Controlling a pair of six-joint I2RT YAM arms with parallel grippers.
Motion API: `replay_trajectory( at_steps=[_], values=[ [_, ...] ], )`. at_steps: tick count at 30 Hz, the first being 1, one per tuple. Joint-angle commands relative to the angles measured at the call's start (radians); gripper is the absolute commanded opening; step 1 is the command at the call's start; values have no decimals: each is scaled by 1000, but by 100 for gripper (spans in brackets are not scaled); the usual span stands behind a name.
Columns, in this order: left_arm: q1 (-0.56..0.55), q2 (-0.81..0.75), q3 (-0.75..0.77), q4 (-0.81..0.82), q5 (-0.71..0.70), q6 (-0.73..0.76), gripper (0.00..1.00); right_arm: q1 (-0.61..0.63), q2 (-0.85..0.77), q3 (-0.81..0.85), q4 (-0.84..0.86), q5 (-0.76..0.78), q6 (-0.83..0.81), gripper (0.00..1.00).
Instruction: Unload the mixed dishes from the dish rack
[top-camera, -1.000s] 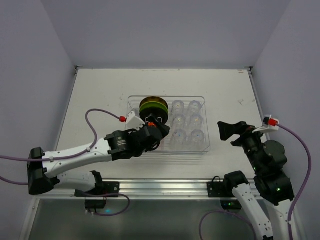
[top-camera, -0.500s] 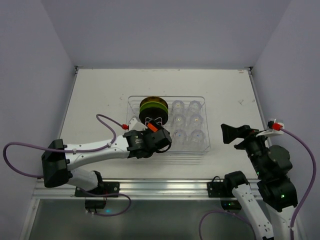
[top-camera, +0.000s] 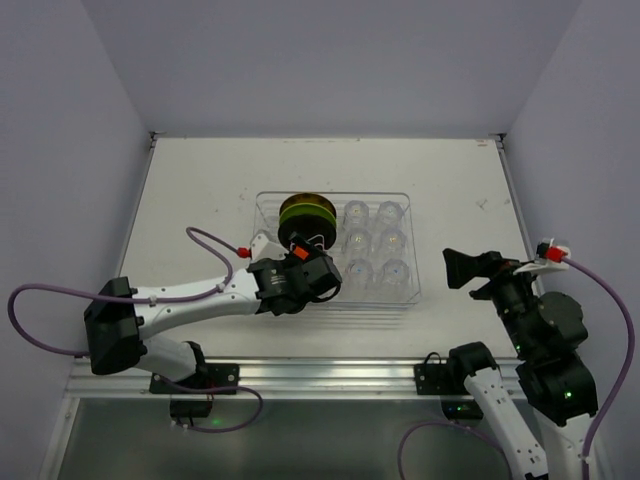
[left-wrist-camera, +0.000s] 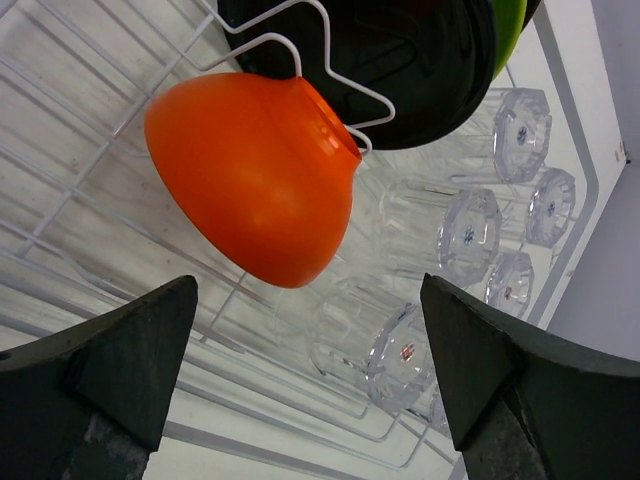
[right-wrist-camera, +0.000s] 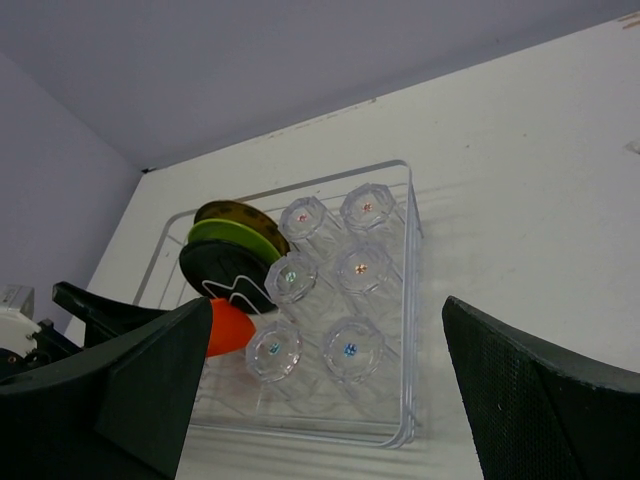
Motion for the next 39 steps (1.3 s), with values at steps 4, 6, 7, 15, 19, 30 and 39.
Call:
replay_trajectory(
  at_steps=[4, 6, 7, 15, 19, 30, 39],
  values=[
    [44, -1, -50, 112, -95, -200, 96, 0, 12, 43, -17, -27, -18, 99],
    [55, -4, -88, 169, -75, -198, 96, 0, 13, 40, -17, -33, -15, 99],
    [55, -6, -99, 180, -73, -203, 94, 2, 13, 40, -17, -36, -13, 99],
    [61, 13, -142, 285, -95, -191, 93, 2, 21, 31, -10, -57, -16, 99],
    [61, 7, -192, 368, -91, -197, 93, 2, 23, 20, -6, -70, -15, 99],
    [58, 8, -251, 468, -115, -232, 93, 2, 18, 3, 3, -77, -16, 99],
    [59, 2, -255, 522, -147, -215, 93, 0, 18, 1, 2, -77, -18, 99]
  ],
)
